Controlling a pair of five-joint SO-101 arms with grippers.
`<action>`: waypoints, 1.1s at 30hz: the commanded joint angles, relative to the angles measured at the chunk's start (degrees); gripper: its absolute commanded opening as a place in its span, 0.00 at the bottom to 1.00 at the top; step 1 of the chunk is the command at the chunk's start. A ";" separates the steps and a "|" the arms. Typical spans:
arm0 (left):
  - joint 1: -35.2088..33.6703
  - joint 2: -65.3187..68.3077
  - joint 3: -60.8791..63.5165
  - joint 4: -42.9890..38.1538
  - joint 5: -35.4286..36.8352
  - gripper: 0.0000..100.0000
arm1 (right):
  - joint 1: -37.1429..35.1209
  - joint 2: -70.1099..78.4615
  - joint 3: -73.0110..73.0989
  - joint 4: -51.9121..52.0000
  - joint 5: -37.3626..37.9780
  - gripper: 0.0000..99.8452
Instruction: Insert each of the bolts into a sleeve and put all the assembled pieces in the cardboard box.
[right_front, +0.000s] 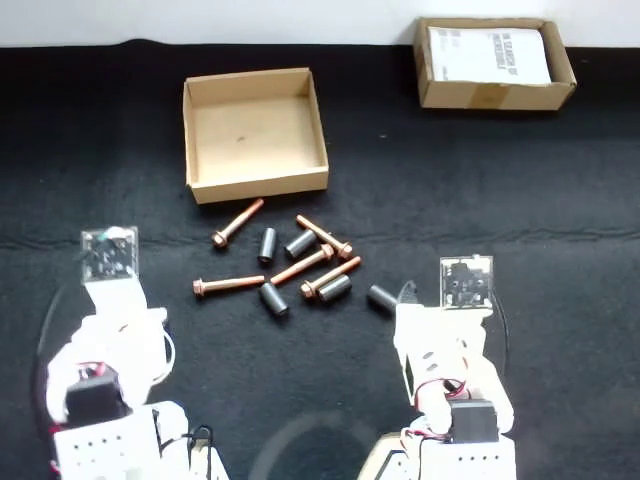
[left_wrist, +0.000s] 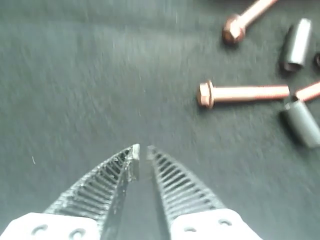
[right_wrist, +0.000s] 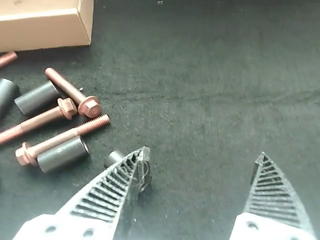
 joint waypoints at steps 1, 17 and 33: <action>0.04 15.34 -10.51 1.93 3.60 0.16 | 0.04 3.56 -8.57 1.98 0.62 0.31; 10.59 41.10 -24.92 1.93 27.87 0.18 | 0.22 69.05 -83.91 47.87 0.18 0.31; 24.92 50.24 -25.01 -10.11 39.91 0.36 | 14.81 97.27 -88.84 49.01 0.62 0.31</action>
